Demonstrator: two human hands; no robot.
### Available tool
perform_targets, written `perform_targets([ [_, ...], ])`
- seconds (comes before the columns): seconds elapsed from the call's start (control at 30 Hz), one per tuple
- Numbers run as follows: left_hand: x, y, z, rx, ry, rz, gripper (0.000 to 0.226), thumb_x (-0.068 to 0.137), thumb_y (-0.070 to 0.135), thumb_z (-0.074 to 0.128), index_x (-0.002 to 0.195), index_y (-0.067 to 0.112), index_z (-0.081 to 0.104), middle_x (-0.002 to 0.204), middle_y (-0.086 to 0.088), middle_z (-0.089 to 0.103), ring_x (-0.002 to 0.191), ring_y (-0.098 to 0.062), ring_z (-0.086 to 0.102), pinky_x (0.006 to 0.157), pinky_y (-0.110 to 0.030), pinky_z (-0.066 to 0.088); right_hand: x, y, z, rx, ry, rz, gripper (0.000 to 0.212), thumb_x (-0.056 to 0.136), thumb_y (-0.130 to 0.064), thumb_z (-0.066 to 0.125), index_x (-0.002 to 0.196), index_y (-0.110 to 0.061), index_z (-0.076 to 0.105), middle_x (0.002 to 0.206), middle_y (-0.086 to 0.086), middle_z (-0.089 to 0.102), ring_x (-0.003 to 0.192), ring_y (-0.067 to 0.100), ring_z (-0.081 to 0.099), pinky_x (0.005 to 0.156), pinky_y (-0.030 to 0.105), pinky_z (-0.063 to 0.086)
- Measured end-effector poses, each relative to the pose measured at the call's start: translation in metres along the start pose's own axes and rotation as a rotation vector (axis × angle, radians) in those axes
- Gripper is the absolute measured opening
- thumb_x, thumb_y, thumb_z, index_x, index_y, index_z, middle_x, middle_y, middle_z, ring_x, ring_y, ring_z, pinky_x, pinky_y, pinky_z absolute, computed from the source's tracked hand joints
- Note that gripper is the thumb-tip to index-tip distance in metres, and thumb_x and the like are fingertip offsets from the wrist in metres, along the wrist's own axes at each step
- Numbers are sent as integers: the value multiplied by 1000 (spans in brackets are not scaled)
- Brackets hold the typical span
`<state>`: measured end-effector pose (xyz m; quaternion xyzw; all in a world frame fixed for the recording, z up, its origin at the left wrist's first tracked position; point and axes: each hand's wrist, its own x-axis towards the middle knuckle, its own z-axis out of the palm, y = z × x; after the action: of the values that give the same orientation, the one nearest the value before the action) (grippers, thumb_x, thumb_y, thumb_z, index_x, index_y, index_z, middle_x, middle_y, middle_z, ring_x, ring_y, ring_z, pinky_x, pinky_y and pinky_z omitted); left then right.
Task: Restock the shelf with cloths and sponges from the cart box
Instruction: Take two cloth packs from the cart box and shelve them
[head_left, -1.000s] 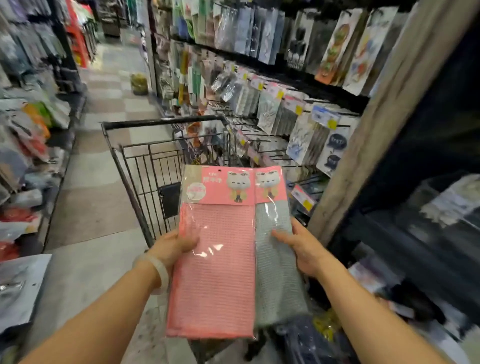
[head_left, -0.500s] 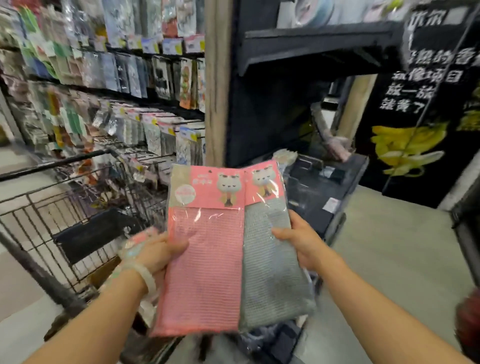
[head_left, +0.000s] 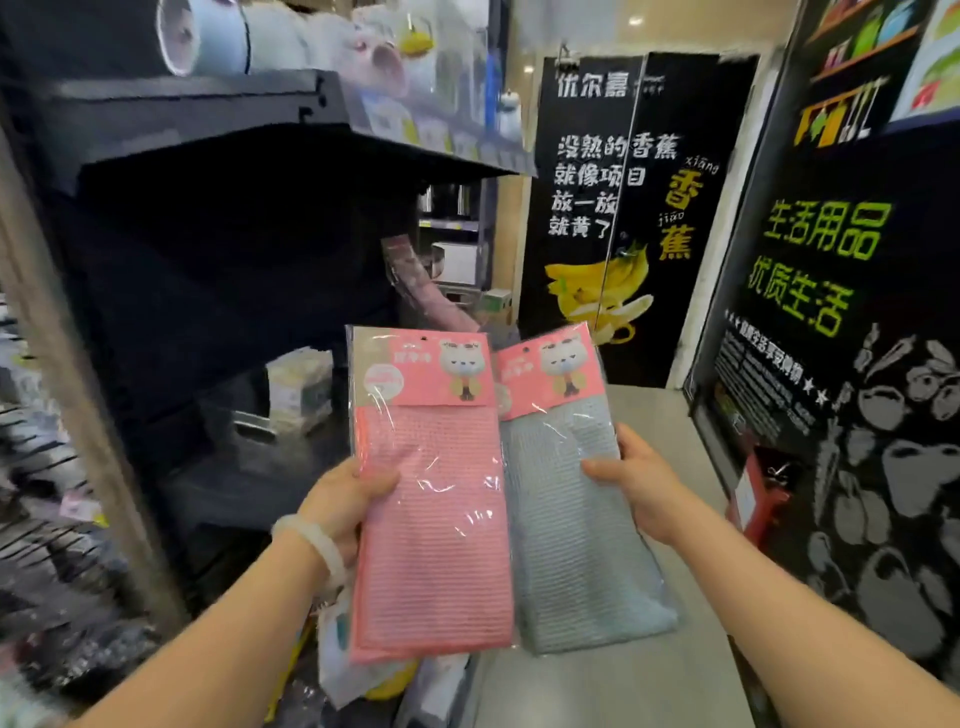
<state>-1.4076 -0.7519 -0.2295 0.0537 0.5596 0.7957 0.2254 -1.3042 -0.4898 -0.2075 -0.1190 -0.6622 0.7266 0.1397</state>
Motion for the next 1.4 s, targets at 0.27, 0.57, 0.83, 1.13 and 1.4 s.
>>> perform_targets([
  [0.27,101,-26,112,4,-36,-18,21,90,-3,51,106,5,62,76,-11,74,60,-21,71,51,-32,59,83,-4,-124,55,107,24,45,85,17,48,122,-9,50,101,12,64,82,26,64,67,36,53],
  [0.57,245,-5,155,-4,47,39,20,91,-4,50,94,9,64,62,-4,73,52,-15,70,58,-33,57,233,1,-155,50,78,-3,40,84,17,50,100,-19,58,95,8,66,78,23,65,64,33,55],
  [0.83,416,81,154,27,70,162,20,93,-2,47,95,12,62,63,-1,73,55,-13,70,48,-27,58,427,-39,-148,18,40,-93,37,84,17,50,105,-12,56,93,8,65,74,17,67,60,28,54],
  [1.13,517,137,111,95,218,333,38,86,-4,52,65,17,76,55,6,70,45,-5,64,47,-16,52,604,-50,-109,15,-112,-40,40,86,10,53,120,-11,54,113,13,66,99,29,66,82,40,55],
  [1.4,560,149,64,32,488,334,27,94,0,44,83,11,67,60,-2,71,49,-12,68,49,-24,57,764,-50,-29,38,-457,-39,35,85,12,52,112,-10,57,107,17,65,93,35,64,88,51,52],
])
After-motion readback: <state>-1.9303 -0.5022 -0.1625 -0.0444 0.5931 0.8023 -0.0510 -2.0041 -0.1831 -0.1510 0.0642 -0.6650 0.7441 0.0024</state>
